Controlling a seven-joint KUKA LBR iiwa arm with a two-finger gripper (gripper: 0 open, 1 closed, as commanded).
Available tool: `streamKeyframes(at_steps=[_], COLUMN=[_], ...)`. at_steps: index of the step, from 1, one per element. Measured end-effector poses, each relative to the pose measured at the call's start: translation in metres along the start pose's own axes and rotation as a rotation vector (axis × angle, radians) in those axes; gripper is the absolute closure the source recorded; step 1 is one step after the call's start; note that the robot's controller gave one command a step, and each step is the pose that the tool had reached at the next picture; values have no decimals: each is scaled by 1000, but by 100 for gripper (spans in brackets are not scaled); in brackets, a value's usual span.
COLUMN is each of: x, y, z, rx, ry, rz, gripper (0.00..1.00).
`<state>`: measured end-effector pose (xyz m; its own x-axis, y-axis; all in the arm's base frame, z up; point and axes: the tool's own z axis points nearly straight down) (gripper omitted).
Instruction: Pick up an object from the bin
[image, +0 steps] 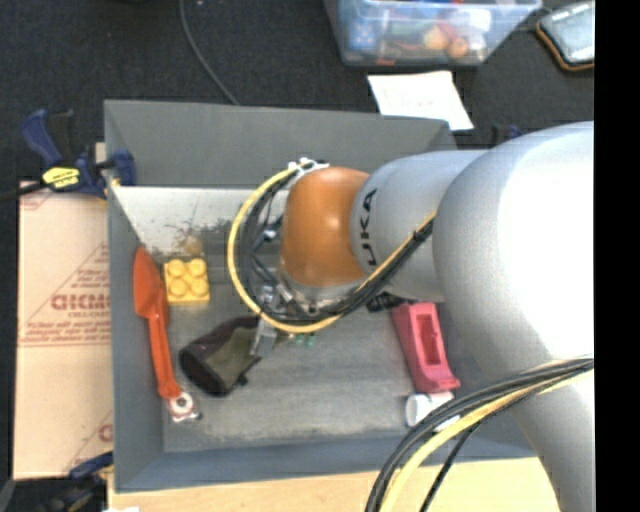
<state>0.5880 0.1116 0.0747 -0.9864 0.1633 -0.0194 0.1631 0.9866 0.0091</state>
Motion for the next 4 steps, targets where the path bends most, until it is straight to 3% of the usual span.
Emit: streamKeyframes(at_steps=[2,3,4], x=[0,2,0], y=[0,-1,-1], z=[-6,-23,-56], rx=[0,2,1], ry=[0,8,4], rz=[1,1,1], gripper=[100,100,100])
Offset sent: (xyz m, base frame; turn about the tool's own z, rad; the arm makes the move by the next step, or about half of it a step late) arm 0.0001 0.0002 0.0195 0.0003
